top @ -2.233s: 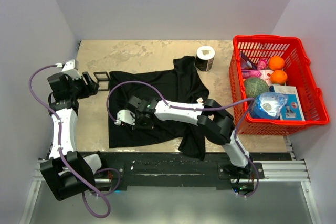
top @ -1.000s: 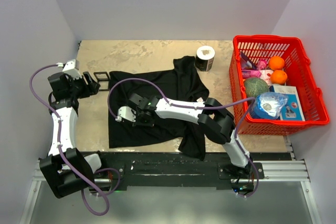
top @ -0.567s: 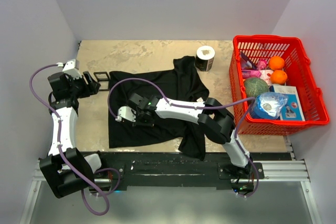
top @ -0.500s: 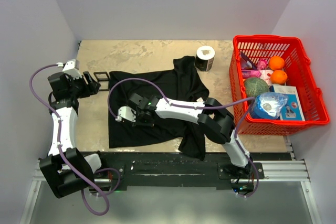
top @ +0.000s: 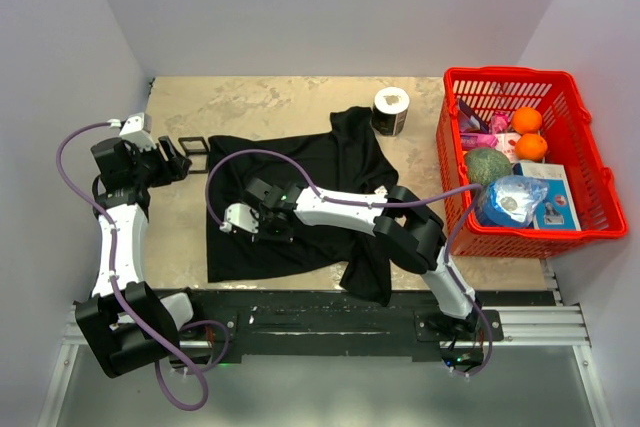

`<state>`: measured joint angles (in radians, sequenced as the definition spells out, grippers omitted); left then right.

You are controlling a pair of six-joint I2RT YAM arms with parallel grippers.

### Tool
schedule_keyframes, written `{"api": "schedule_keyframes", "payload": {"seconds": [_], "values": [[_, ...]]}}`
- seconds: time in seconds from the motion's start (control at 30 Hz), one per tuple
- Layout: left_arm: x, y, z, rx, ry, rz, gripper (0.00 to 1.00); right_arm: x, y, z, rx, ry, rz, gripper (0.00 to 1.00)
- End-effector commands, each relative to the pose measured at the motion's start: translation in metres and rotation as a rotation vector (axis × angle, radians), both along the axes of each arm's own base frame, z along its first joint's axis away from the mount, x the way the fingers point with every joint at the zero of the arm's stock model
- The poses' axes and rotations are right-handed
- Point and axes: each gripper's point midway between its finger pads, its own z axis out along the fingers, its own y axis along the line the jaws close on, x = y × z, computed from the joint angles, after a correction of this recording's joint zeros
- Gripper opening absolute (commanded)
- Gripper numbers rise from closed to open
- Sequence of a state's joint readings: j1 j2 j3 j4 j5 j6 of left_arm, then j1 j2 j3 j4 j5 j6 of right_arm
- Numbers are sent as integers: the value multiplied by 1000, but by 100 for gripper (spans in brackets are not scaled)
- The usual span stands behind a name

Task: Remove the brooch from the garment

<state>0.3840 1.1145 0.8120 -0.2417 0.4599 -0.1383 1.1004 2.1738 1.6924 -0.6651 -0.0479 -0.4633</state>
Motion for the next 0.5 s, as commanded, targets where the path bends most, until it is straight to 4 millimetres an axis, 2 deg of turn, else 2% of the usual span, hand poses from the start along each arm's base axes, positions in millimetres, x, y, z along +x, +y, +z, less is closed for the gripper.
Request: {"api": "schedule_keyframes", "payload": {"seconds": [0.0, 0.03, 0.07, 0.1, 0.23, 0.27, 0.33, 0.37, 0.47], "values": [[5, 3, 18, 24, -56, -6, 63, 5, 5, -2, 21, 12, -27, 2], [6, 3, 19, 24, -57, -9, 63, 7, 6, 2, 33, 6, -34, 9], [6, 3, 20, 24, -59, -9, 63, 7, 6, 5, 35, 3, -38, 23], [6, 3, 21, 24, -61, -10, 63, 8, 6, 9, 43, -2, -42, 26], [8, 0, 26, 20, -75, -30, 63, 9, 4, 35, 93, 16, -46, 32], [8, -1, 27, 16, -76, -36, 63, 7, 5, 49, 122, 21, -41, 34], [9, -5, 35, 19, -99, -68, 64, 8, 0, 59, 149, 40, -56, 39], [9, -6, 38, 21, -107, -76, 64, 9, -1, 70, 175, 45, -72, 39], [12, -8, 56, 64, -154, -123, 64, 23, -12, 88, 233, 98, -149, 40]]}}
